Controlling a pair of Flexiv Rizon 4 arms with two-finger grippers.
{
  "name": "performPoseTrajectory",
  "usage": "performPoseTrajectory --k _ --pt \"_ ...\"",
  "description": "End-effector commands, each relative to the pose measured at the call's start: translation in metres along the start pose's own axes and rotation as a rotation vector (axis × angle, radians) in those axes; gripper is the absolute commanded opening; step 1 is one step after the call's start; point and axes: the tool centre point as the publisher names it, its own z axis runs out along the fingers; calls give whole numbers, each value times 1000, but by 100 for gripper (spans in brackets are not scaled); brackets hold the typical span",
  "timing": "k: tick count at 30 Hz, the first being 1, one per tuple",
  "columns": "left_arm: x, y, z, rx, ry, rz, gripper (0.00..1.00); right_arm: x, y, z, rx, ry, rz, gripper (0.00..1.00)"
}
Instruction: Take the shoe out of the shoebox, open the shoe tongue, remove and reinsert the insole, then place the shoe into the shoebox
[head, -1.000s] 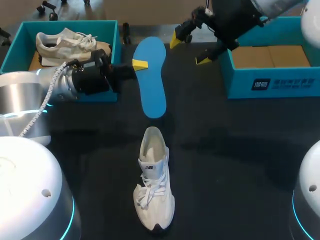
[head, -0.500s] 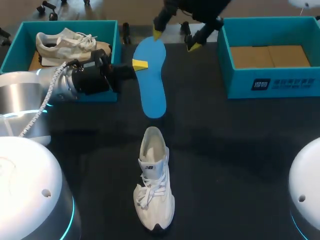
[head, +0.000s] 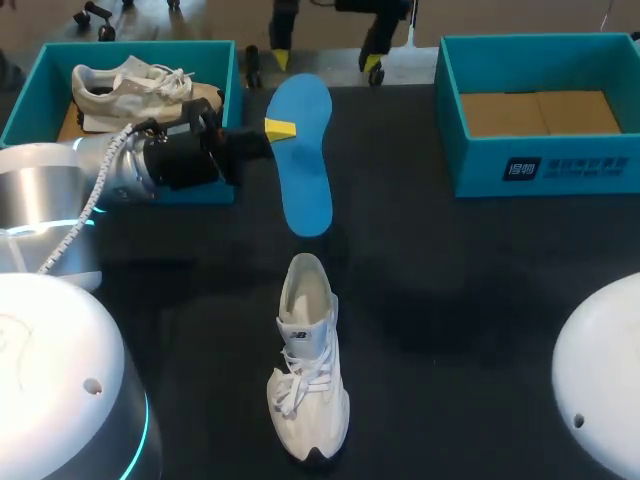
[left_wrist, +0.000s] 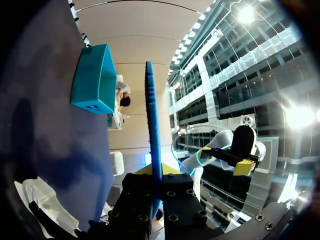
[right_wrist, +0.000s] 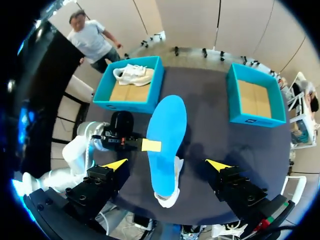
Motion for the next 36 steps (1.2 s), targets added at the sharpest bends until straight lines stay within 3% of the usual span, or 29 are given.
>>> performPoseTrajectory --k 1,9,24,29,36 --pt "0 0 0 -1 0 0 0 13 5 1 8 -426 -7 100" --pt "0 0 0 -1 0 0 0 27 1 7 18 -509 -10 100" --pt "0 0 0 -1 0 0 0 41 -2 13 2 -522 16 100" --pt "0 0 0 -1 0 0 0 39 -2 12 -10 -381 25 100" --pt "0 0 0 -1 0 0 0 18 -5 10 -8 -220 87 100"
